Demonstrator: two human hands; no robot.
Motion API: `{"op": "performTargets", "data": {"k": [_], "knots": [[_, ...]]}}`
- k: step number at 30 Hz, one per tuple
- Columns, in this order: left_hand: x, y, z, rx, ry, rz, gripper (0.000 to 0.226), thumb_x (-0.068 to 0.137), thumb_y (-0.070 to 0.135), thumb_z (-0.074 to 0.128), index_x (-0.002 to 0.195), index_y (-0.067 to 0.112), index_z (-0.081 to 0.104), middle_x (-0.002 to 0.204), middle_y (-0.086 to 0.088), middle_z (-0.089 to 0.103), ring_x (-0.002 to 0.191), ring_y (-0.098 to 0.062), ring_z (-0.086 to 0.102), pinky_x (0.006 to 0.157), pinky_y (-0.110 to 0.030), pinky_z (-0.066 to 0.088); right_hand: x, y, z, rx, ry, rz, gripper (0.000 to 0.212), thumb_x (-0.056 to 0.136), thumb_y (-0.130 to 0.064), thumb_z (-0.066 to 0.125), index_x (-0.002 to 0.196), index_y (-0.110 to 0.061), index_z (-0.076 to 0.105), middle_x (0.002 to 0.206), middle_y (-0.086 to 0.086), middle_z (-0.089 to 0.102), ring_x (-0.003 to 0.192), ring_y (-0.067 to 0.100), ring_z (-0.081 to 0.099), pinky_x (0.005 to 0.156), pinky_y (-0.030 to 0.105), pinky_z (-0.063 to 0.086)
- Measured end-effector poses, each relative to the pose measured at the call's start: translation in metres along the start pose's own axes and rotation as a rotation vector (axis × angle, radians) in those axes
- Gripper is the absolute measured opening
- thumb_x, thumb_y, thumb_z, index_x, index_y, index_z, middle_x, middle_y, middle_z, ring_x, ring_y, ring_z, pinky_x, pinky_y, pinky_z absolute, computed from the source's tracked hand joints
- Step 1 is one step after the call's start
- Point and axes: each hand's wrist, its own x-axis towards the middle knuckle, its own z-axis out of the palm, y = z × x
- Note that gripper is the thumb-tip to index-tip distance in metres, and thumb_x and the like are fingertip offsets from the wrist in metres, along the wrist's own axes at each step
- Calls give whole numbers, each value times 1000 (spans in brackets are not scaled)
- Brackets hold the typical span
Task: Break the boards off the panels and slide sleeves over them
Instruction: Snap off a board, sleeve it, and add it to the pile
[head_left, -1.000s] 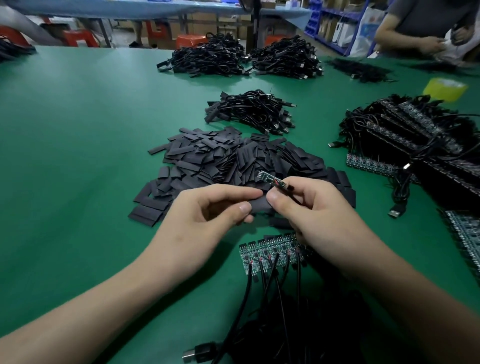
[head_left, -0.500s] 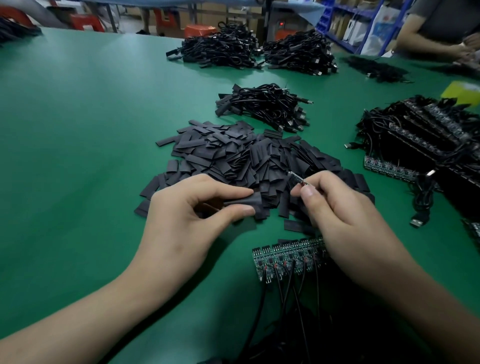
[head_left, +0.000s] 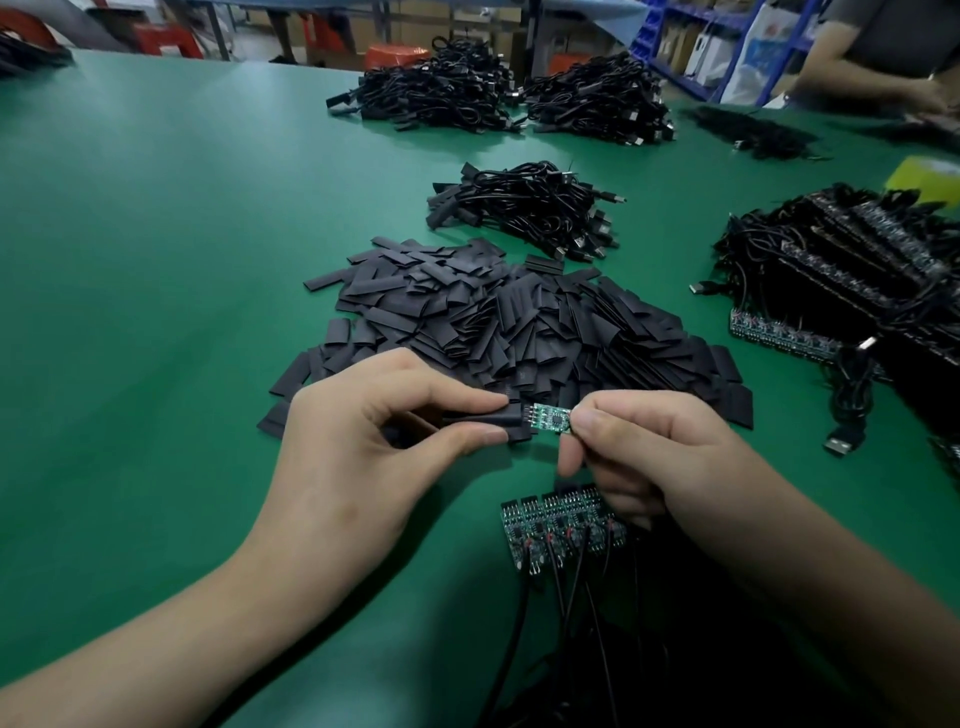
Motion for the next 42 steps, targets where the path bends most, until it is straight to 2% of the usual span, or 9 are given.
{"op": "performTargets", "data": {"k": [8, 14, 17, 20, 24, 27, 31, 35, 42], "knots": [[-1, -4, 0, 14, -12, -23, 21, 70, 39, 81, 91, 33, 80, 78, 11, 67, 70, -15, 65, 67, -20, 49, -1, -1, 1, -6, -16, 0, 33, 93, -36, 51, 70, -21, 70, 52, -8, 33, 47, 8, 26, 44, 17, 27], [0, -1, 0, 46, -42, 9, 21, 71, 35, 81, 92, 34, 80, 80, 16, 66, 75, -9, 65, 68, -12, 45, -1, -2, 1, -32, -3, 1, 33, 92, -36, 51, 70, -21, 70, 53, -6, 31, 47, 8, 26, 45, 16, 27], [-1, -2, 0, 63, -32, -5, 22, 71, 37, 81, 93, 34, 80, 78, 14, 65, 73, -11, 64, 68, -13, 44, -3, -2, 2, -145, -7, -16, 33, 93, -40, 52, 72, -21, 70, 53, -7, 34, 48, 8, 29, 47, 17, 28], [-1, -1, -1, 75, -31, 2, 23, 71, 37, 82, 94, 35, 80, 78, 14, 64, 73, -10, 63, 67, -11, 42, -5, -2, 3, -307, 20, -39, 34, 92, -46, 51, 76, -24, 70, 56, -4, 34, 52, 12, 30, 50, 26, 26], [-1, -1, -2, 121, -44, 28, 21, 74, 41, 83, 95, 37, 79, 81, 16, 64, 77, -7, 63, 69, -10, 42, -7, -5, 1, -457, 15, -74, 35, 96, -49, 49, 77, -26, 67, 56, -9, 34, 52, 9, 32, 51, 25, 27], [-2, -1, -3, 148, -51, 47, 22, 74, 40, 83, 96, 35, 79, 79, 14, 63, 79, -8, 63, 70, -11, 43, -9, -6, -1, -526, -12, -86, 35, 104, -42, 51, 78, -25, 66, 54, -9, 34, 51, 7, 32, 50, 25, 27], [-1, 0, -5, 193, -89, 112, 23, 76, 36, 82, 99, 30, 80, 81, 14, 63, 79, -3, 62, 72, -9, 41, -10, -8, -3, -575, -40, -88, 34, 105, -41, 51, 78, -26, 66, 53, -10, 36, 50, 5, 32, 49, 24, 28], [-1, 1, -7, 260, -183, 213, 22, 80, 33, 77, 100, 27, 80, 84, 11, 62, 78, -3, 61, 73, -15, 46, -10, -7, -5, -627, -74, -74, 34, 104, -43, 49, 79, -29, 67, 53, -10, 39, 49, 4, 34, 49, 23, 30], [1, 1, -7, 237, -241, 248, 22, 79, 33, 78, 100, 25, 81, 82, 10, 62, 78, -4, 61, 73, -18, 47, -8, -9, -11, -585, -110, -57, 35, 95, -55, 45, 82, -35, 70, 55, -7, 37, 51, 7, 34, 51, 27, 29]]}}
